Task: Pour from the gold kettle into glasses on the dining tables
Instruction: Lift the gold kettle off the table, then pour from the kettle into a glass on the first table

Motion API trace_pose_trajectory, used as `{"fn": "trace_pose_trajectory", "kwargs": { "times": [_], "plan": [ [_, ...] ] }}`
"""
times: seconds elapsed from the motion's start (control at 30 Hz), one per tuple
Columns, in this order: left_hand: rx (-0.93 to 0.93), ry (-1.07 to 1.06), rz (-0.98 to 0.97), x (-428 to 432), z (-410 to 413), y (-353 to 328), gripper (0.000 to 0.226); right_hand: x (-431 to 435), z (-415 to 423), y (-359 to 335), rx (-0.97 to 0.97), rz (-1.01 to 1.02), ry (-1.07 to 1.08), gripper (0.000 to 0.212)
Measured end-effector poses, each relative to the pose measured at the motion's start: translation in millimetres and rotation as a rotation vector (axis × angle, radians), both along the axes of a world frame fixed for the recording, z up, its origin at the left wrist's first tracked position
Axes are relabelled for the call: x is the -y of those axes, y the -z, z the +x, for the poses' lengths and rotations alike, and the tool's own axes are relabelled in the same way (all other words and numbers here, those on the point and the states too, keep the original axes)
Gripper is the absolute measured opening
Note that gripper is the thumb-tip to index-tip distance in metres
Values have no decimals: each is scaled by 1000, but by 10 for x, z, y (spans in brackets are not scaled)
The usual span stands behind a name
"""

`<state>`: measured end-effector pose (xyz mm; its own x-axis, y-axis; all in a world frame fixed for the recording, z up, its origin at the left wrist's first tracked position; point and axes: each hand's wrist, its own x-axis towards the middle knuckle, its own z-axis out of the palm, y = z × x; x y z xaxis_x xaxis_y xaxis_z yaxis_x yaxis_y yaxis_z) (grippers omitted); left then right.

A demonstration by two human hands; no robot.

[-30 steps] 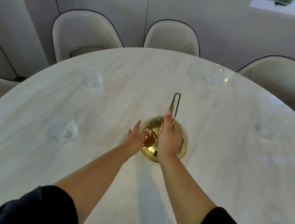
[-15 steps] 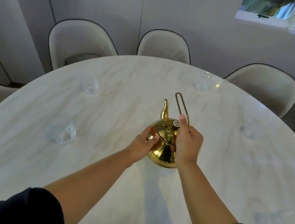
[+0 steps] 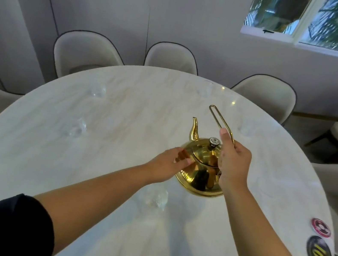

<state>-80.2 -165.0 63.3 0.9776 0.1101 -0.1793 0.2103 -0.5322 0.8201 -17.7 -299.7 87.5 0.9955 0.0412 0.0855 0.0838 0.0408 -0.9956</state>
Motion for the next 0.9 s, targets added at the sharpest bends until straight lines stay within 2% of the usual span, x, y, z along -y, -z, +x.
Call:
{"fn": "trace_pose_trajectory", "kwargs": {
  "times": [0.13,0.23,0.47,0.6,0.9],
  "plan": [
    [13,-23,11,466,-370,146,53,481,-348,20,-20,-10,-33,53],
    [23,-24,60,726,-608,289,70,747,-550,98,-23,-32,-82,55],
    [51,120,83,944,-998,488,60,1051,-879,265,-38,-50,-211,59],
    [74,114,18,981,-1141,638,60,1047,-954,361,-44,-105,-262,54],
    [42,148,27,829,-1306,844,63,831,-1023,448,-93,-249,-312,52]
  ]
}}
